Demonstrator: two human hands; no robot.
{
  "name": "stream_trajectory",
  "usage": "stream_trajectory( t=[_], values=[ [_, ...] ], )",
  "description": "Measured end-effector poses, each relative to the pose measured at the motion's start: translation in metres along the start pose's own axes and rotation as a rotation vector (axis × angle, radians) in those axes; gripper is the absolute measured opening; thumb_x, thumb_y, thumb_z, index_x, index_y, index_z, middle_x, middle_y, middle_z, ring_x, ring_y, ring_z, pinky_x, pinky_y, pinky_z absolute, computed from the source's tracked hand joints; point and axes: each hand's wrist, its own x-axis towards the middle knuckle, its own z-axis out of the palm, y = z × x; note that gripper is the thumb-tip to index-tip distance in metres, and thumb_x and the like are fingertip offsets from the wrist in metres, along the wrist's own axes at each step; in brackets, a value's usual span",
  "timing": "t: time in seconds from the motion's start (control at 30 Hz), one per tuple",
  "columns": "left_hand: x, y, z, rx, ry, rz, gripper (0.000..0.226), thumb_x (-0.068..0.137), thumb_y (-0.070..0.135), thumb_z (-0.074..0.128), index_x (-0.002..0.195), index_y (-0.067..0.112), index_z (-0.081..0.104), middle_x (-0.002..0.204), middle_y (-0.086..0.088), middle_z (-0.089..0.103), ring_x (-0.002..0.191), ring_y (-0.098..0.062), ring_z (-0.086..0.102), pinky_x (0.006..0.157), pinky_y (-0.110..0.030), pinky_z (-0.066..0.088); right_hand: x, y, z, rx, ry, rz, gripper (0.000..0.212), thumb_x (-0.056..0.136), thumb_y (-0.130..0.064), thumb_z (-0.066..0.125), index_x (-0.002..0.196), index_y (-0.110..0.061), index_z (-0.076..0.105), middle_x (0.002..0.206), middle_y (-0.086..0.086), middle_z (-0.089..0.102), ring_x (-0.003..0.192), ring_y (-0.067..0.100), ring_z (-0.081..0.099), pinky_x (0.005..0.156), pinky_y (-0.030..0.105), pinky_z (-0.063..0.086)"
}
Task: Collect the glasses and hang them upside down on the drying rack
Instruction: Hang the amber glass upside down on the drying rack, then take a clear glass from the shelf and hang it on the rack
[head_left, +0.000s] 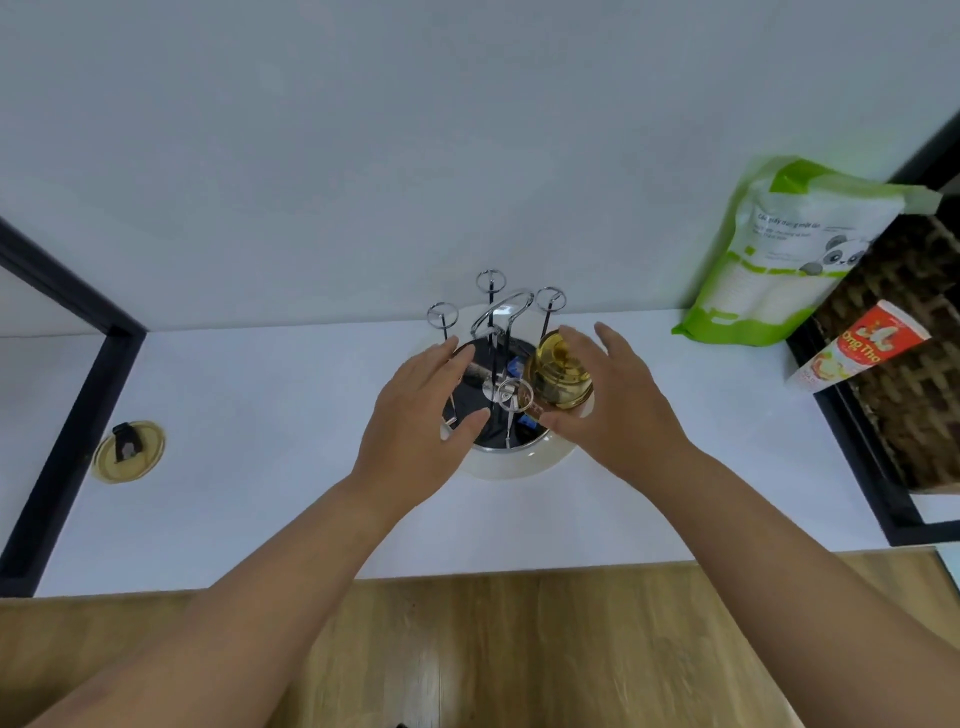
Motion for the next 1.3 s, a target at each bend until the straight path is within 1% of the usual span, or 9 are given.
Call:
stream_trajectory(
  t=[0.13,0.33,0.43,0.57,0.7,0.83,1.03,1.17,1.3],
  values=[
    [0.012,0.017,-0.027,-0.037,0.087,0.025,0.052,0.096,0.036,0.069,0.146,0.027,0.056,0.149,0.011,0.053,0.139,-0.007,0.041,0.114,-0.032,0.035,-0.001,-0.008,-0.027,-0.015,0.01,-0.014,0.099,0.082,-0.037,0.084,0.161,-0.041,0.025,0.173,0.002,0.015,0.158,0.025,0.016,0.115,0.042,0.034],
    [0.036,0.076,-0.083,-0.07,0.117,0.111,0.048,0.097,0.034,0.069,0.143,0.028,0.058,0.148,0.013,0.054,0.139,-0.006,0.04,0.113,-0.027,0.034,-0.01,-0.036,-0.1,-0.002,0.066,-0.041,0.104,0.081,-0.039,0.085,0.163,-0.041,0.021,0.172,0.004,0.018,0.159,0.022,0.013,0.119,0.041,0.03],
    [0.048,0.117,-0.125,-0.053,0.129,0.162,0.053,0.098,0.038,0.067,0.148,0.03,0.053,0.153,0.014,0.049,0.143,-0.004,0.036,0.114,-0.025,0.028,-0.018,-0.057,-0.149,0.016,0.128,-0.079,0.1,0.084,-0.047,0.081,0.163,-0.04,0.021,0.171,0.004,0.023,0.159,0.02,0.014,0.122,0.037,0.025],
    [0.055,0.182,-0.196,-0.049,0.149,0.219,0.057,0.098,0.047,0.06,0.152,0.035,0.046,0.156,0.017,0.043,0.145,-0.003,0.032,0.117,-0.027,0.026,-0.04,-0.098,-0.225,0.051,0.231,-0.139,0.084,0.093,-0.057,0.066,0.162,-0.039,0.023,0.17,-0.002,0.028,0.158,0.017,0.018,0.124,0.035,0.019],
    [0.053,0.251,-0.272,-0.048,0.186,0.292,0.059,0.099,0.052,0.054,0.155,0.036,0.041,0.156,0.019,0.043,0.145,-0.003,0.032,0.116,-0.027,0.027,-0.076,-0.143,-0.306,0.1,0.332,-0.211,0.08,0.091,-0.071,0.053,0.16,-0.041,0.028,0.167,-0.009,0.034,0.155,0.013,0.025,0.125,0.041,0.027],
    [0.047,0.315,-0.334,-0.088,0.197,0.36,0.055,0.102,0.05,0.051,0.154,0.037,0.042,0.154,0.018,0.045,0.144,-0.006,0.035,0.115,-0.029,0.029,-0.125,-0.184,-0.377,0.136,0.413,-0.262,0.087,0.083,-0.084,0.048,0.158,-0.044,0.033,0.163,-0.013,0.038,0.151,0.009,0.032,0.123,0.038,0.03],
    [0.011,0.381,-0.391,-0.091,0.166,0.505,0.054,0.103,0.049,0.051,0.154,0.036,0.042,0.155,0.016,0.045,0.144,-0.007,0.035,0.112,-0.026,0.027,-0.205,-0.222,-0.438,0.143,0.579,-0.243,0.076,0.092,-0.073,0.053,0.158,-0.038,0.037,0.162,-0.013,0.04,0.149,0.006,0.035,0.113,0.024,0.026],
    [-0.02,0.411,-0.41,-0.096,0.147,0.603,0.054,0.102,0.05,0.05,0.154,0.037,0.041,0.156,0.016,0.044,0.145,-0.007,0.033,0.114,-0.027,0.027,-0.266,-0.233,-0.46,0.173,0.669,-0.209,0.074,0.094,-0.07,0.054,0.158,-0.038,0.038,0.162,-0.011,0.04,0.15,0.007,0.033,0.121,0.032,0.028],
    [-0.045,0.447,-0.414,-0.124,0.116,0.693,0.055,0.102,0.052,0.049,0.154,0.038,0.041,0.155,0.017,0.044,0.144,-0.008,0.035,0.114,-0.029,0.029,-0.325,-0.235,-0.477,0.208,0.727,-0.172,0.074,0.094,-0.071,0.053,0.158,-0.039,0.037,0.163,-0.01,0.041,0.149,0.008,0.036,0.121,0.036,0.031]
  ],
)
